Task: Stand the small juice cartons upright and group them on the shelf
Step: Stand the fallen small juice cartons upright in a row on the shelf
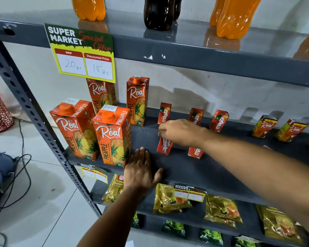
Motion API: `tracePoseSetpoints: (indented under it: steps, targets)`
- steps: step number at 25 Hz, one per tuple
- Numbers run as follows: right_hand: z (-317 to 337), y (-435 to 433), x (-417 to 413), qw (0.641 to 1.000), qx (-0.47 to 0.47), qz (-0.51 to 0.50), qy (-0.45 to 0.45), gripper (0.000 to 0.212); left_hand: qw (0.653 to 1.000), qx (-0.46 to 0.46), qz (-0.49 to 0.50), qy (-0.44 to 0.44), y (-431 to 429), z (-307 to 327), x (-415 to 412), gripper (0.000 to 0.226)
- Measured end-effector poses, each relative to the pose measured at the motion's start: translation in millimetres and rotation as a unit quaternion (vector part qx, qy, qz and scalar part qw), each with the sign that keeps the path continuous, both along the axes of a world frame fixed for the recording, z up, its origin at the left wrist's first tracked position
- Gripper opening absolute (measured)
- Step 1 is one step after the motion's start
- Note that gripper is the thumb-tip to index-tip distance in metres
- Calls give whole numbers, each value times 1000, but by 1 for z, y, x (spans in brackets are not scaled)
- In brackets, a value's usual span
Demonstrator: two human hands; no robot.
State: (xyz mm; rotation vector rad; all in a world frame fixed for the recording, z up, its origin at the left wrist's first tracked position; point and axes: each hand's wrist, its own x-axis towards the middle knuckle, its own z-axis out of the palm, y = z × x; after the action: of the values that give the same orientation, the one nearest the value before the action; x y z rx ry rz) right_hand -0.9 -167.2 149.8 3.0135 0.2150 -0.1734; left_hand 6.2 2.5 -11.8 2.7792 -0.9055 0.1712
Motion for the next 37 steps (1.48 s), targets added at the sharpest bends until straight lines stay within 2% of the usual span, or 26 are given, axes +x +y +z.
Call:
tracePoseSetpoints:
  steps: [4, 7, 10, 12, 14, 17, 20, 23, 26, 28, 30, 34, 37]
  targets:
    - [4, 0, 10, 992, -66, 107, 31, 43, 1000, -1, 3, -3, -1, 1, 0, 88]
    - [6, -9, 19, 958, -178, 226, 17, 40, 1000, 2, 5, -4, 0, 1, 0, 88]
    - [12, -8, 18, 961, -196, 193, 15, 30, 1000, 1, 3, -1, -1, 0, 1, 88]
    - [13, -10, 20, 954, -222, 202, 15, 41, 1000, -2, 0, 6, -2, 0, 1, 88]
    - [15, -8, 22, 963, -216, 160, 24, 44, 1000, -3, -1, 6, -2, -1, 1, 88]
    - [17, -1, 24, 982, -179, 29, 58, 44, 1000, 1, -2, 8, -1, 0, 0, 88]
    - [17, 6, 23, 983, -137, -84, 84, 52, 1000, 2, -4, 10, -1, 0, 1, 89]
    - [11, 10, 23, 978, -113, -162, 65, 56, 1000, 2, -6, 8, 0, 0, 1, 89]
    - [7, 11, 22, 977, -88, -191, 30, 62, 1000, 5, -7, 5, 0, -2, 2, 89]
    - [10, 6, 14, 981, -27, -180, -65, 66, 1000, 4, -7, 5, 0, -3, 3, 90]
    - [18, -8, 0, 975, -19, -160, -151, 63, 1000, 13, -5, 4, 0, -4, 5, 93]
    - [34, -72, -55, 963, -22, -234, -132, 47, 1000, 1, -15, 0, 2, -2, 1, 92]
    - [31, -140, -108, 947, -5, -305, -96, 48, 997, -58, -48, -15, -13, 1, -25, 77]
